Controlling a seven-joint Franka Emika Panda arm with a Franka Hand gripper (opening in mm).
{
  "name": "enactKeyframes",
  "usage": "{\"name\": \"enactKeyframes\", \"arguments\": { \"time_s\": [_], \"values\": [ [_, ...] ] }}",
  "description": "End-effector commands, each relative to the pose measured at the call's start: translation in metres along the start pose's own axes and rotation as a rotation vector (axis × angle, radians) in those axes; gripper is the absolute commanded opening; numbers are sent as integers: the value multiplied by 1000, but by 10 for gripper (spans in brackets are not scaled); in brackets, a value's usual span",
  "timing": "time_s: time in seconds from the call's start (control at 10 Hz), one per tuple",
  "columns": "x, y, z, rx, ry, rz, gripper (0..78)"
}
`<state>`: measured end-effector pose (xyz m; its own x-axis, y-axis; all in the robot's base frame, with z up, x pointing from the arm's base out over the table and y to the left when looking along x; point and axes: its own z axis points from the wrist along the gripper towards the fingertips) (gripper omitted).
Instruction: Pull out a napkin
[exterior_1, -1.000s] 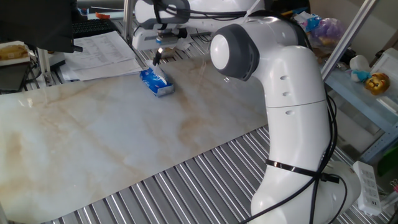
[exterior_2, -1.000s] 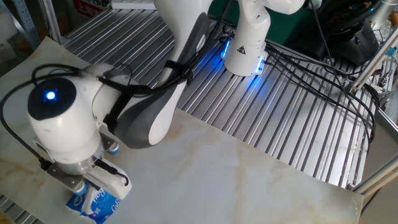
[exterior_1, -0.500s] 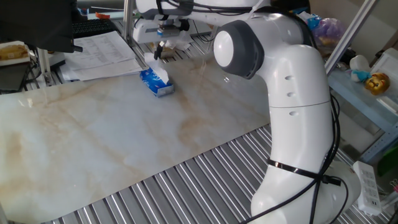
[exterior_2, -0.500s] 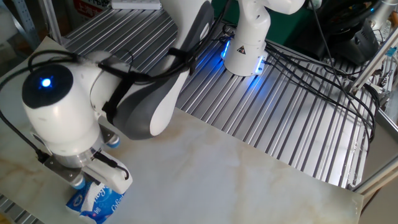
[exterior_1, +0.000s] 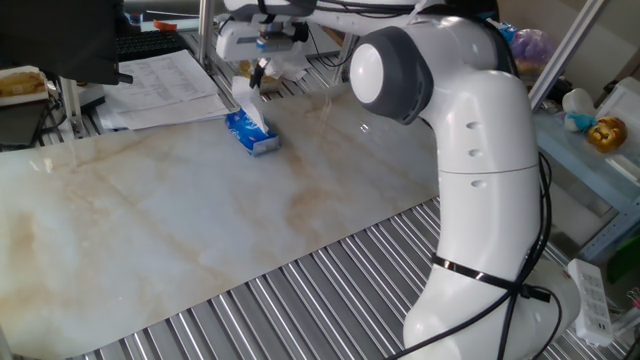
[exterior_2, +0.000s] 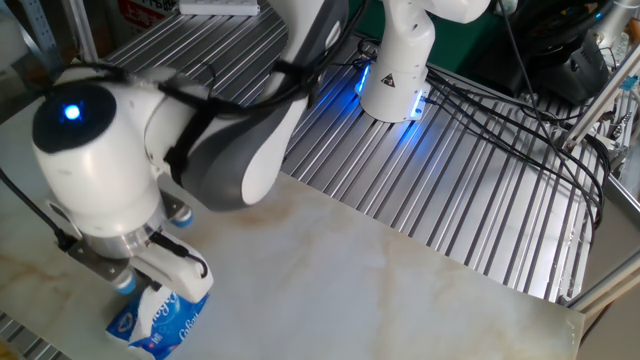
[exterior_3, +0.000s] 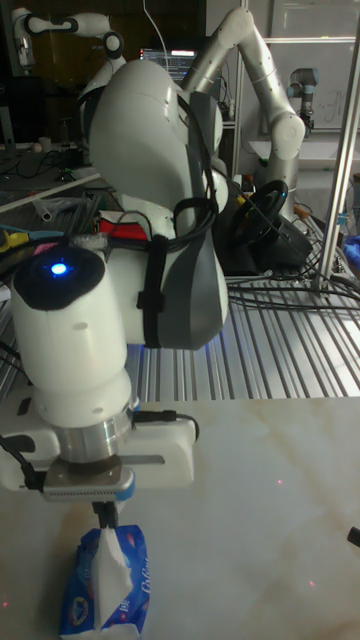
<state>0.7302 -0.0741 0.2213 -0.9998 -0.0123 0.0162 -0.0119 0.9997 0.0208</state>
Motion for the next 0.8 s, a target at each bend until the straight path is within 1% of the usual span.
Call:
{"name": "enactKeyframes", "arguments": {
  "time_s": [0.1, 0.2, 0.5, 0.6, 0.8],
  "values": [
    [3, -4, -19, 7, -14, 14, 11],
    [3, -4, -20, 8, -14, 14, 11],
    [7, -3, -33, 18, -14, 25, 11],
    [9, -1, -41, 25, -11, 28, 11],
    [14, 0, -51, 30, -10, 33, 11]
  ]
}}
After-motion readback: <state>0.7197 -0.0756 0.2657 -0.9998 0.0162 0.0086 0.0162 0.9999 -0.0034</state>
